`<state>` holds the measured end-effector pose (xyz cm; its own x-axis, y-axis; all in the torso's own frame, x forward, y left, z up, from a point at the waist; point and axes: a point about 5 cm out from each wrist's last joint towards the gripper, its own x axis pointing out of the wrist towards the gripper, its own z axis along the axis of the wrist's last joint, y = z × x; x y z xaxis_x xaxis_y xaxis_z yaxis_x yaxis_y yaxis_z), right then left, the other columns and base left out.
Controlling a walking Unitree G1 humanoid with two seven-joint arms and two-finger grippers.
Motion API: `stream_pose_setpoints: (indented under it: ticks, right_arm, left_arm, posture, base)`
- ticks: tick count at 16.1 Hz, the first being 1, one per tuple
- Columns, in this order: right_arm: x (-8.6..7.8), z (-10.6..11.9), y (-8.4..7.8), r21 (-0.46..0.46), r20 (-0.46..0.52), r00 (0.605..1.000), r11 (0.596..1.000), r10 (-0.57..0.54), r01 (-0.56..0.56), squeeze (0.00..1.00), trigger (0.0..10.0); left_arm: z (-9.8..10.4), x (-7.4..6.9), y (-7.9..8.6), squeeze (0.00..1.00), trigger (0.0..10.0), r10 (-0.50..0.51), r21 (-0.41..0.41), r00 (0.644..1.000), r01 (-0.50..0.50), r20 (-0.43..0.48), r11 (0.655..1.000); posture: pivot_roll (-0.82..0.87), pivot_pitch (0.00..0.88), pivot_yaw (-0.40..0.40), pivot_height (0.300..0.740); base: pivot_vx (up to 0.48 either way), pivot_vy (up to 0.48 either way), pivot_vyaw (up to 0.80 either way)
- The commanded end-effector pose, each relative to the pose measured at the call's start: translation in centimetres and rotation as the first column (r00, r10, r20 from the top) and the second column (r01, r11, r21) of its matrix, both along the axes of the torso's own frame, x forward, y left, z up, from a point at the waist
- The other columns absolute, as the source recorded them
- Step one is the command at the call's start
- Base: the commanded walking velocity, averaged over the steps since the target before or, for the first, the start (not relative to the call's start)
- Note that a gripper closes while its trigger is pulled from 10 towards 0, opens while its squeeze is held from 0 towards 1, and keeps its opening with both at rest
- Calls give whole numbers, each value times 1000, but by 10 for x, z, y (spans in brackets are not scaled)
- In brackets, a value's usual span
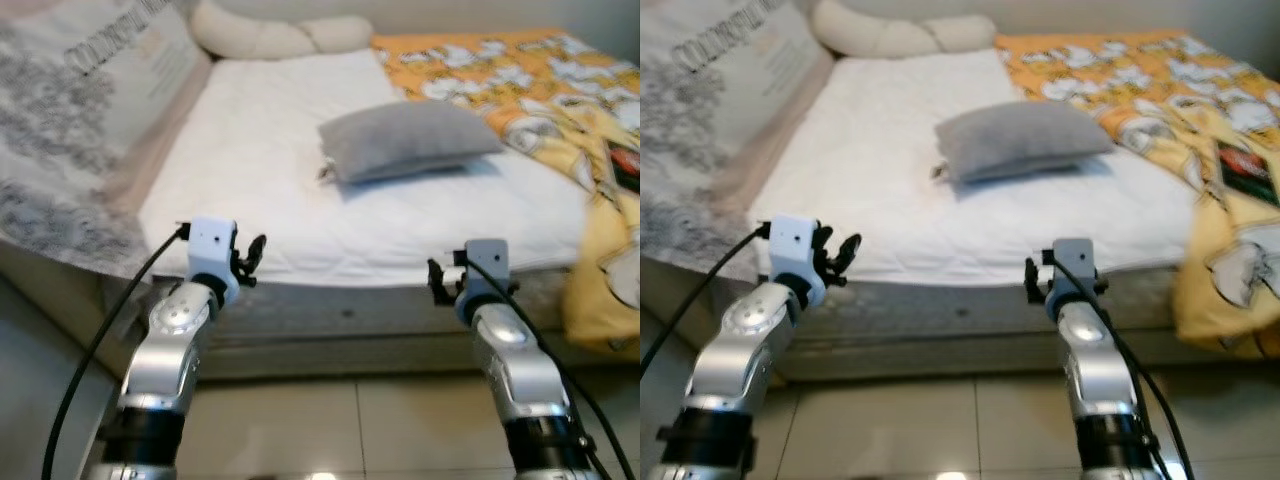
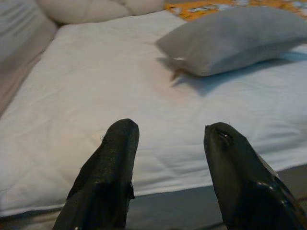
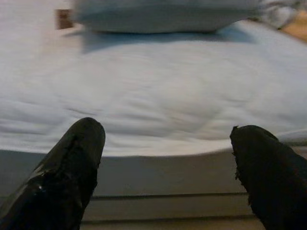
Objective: Clean up the room
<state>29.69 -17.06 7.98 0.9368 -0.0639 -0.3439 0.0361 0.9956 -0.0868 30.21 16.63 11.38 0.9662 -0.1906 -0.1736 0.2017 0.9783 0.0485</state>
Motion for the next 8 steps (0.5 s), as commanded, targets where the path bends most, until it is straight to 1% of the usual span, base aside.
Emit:
stream_pose_setpoints:
  ticks: [1, 8]
  right_arm:
    - [2, 5, 4, -8, 21, 1000, 1000, 15, -15, 0, 10000]
    - [0, 3, 4, -16, 19, 999, 1000, 27, -26, 0, 10000]
  left_arm:
    - [2, 1, 4, 0, 10000, 17, 3, 1000, -17, 3, 1000]
    - [0, 0, 3, 0, 10000, 25, -15, 1000, -25, -4, 1000]
  posture:
    - [-19, 0, 48, 740]
    - [-19, 0, 48, 740]
  base:
    - [352, 0, 0]
    - [357, 0, 0]
